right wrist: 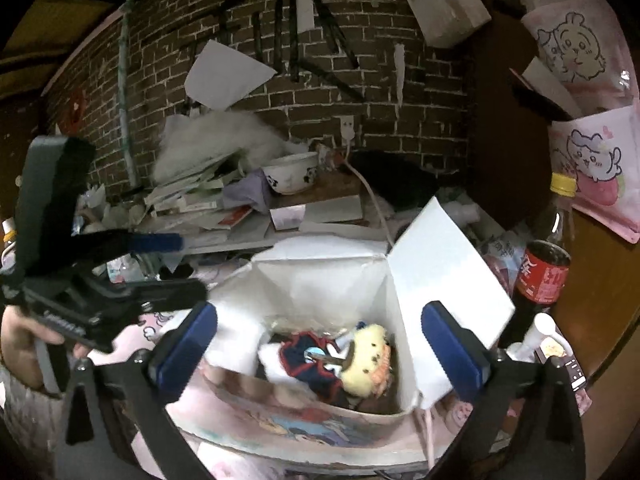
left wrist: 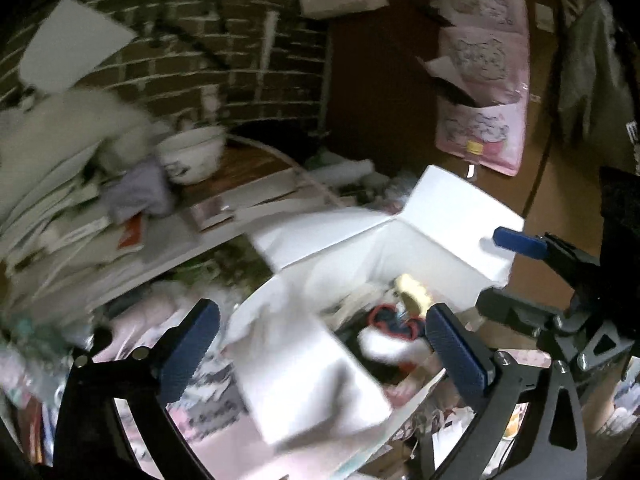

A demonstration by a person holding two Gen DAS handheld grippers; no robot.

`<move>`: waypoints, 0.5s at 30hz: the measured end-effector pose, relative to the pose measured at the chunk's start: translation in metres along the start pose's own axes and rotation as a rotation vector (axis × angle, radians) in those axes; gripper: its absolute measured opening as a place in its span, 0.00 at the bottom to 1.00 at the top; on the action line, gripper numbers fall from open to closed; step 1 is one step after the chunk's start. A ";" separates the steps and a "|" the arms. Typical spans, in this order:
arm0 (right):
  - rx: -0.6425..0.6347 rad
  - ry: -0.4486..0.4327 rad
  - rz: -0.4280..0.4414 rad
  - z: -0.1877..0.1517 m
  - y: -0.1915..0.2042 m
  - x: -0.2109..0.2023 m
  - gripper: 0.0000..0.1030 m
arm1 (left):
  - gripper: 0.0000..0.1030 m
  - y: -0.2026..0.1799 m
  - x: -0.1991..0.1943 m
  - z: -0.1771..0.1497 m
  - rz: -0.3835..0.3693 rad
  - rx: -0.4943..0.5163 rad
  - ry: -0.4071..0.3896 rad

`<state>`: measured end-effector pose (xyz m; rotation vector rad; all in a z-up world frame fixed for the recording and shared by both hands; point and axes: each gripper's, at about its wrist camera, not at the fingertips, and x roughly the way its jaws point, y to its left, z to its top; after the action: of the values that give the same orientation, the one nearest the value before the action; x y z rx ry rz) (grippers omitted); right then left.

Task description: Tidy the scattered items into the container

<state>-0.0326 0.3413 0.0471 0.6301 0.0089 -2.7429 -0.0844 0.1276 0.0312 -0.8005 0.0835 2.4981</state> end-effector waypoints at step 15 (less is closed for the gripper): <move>-0.018 0.117 -0.069 0.006 0.062 0.039 1.00 | 1.00 0.052 -0.052 -0.044 0.312 -0.124 -0.019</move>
<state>-0.0484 0.2697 0.0396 0.7991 0.0846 -2.7644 -0.0504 0.0500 0.0191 -0.8701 0.0494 2.8272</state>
